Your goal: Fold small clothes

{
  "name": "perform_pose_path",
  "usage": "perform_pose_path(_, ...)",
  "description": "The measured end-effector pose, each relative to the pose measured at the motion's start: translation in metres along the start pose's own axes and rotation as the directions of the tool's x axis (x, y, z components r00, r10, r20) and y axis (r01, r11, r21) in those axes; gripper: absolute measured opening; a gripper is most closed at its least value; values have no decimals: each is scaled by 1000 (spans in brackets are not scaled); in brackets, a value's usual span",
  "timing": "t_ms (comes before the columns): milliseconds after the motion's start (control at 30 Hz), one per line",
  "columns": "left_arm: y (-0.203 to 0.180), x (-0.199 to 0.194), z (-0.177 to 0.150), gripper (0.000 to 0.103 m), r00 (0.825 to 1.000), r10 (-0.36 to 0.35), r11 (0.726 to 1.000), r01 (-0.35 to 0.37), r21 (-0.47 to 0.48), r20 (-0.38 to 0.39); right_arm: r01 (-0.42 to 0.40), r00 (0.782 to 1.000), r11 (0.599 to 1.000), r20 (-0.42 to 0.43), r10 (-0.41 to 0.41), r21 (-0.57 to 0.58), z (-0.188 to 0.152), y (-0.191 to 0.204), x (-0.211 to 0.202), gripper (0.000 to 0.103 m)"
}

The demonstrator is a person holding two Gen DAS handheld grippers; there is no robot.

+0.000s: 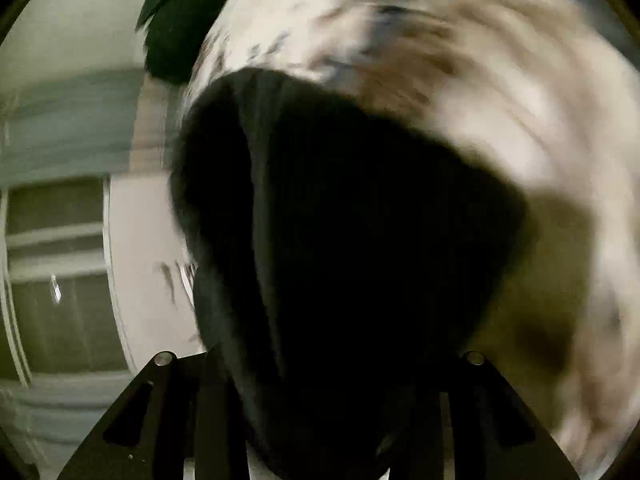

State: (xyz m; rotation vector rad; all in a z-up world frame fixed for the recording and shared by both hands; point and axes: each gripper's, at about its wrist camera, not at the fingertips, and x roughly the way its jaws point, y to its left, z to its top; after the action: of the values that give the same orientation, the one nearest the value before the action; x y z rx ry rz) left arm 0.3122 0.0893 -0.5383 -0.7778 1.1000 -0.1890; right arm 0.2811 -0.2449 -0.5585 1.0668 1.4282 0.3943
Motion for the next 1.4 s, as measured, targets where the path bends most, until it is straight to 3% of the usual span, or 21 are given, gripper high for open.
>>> perform_pose_path(100,-9,6,15,83,995,30,993,-19,112,-97,-21,1000,982,-1,22,186,-60,-43,-8,39)
perform_pose_path(167,-5,0,17,83,992,41,996,-31,89,-116,16,1000,963,-25,-10,268,-72,-63,-7,56)
perform_pose_path(200,-4,-8,16,83,993,30,998,-23,59,-112,47,999,963,-36,-39,264,-69,-64,-7,58)
perform_pose_path(300,0,-28,5,83,997,40,999,-38,18,-72,196,979,975,-75,-189,104,-51,-42,-31,62)
perform_pose_path(467,-7,-37,-11,83,996,82,997,-82,-9,-27,395,918,906,16,-397,-153,-34,11,-81,67)
perform_pose_path(567,-2,-22,-17,83,995,95,995,-96,-40,-39,384,922,885,60,-382,-262,-7,48,-86,70)
perform_pose_path(700,-4,-15,-13,82,997,73,996,-74,-56,-23,337,935,876,13,-354,-345,34,73,-55,70)
perform_pose_path(800,-14,-9,-8,38,997,78,997,-78,20,11,328,923,851,-53,-382,-410,67,75,-7,70)
perform_pose_path(867,-18,-7,-7,34,995,96,994,-97,54,27,319,911,831,-94,-401,-455,83,77,23,70)
perform_pose_path(967,-20,-12,-10,31,993,106,991,-110,74,49,362,885,792,-85,-458,-492,100,78,58,70)
perform_pose_path(1033,-20,-22,-14,29,990,113,991,-118,66,79,358,885,806,-106,-454,-472,106,72,66,72)
perform_pose_path(1100,-23,-34,-20,29,987,117,991,-123,54,109,325,908,827,-95,-409,-458,108,75,67,67)
perform_pose_path(1133,-27,-43,-24,28,983,126,990,-134,53,135,303,917,825,-88,-388,-477,105,80,65,41)
perform_pose_path(1167,-31,-52,-28,28,980,123,990,-133,53,157,317,914,811,-69,-399,-492,104,86,66,24)
perform_pose_path(1233,-38,-70,-36,28,972,120,990,-132,45,202,300,926,794,-38,-375,-528,94,100,56,16)
perform_pose_path(1300,-39,-82,-42,28,963,134,988,-147,39,233,271,939,787,-29,-344,-554,84,113,48,15)
perform_pose_path(1400,-8,-71,-46,28,965,167,986,-161,-47,201,265,936,753,-26,-350,-602,72,127,48,15)
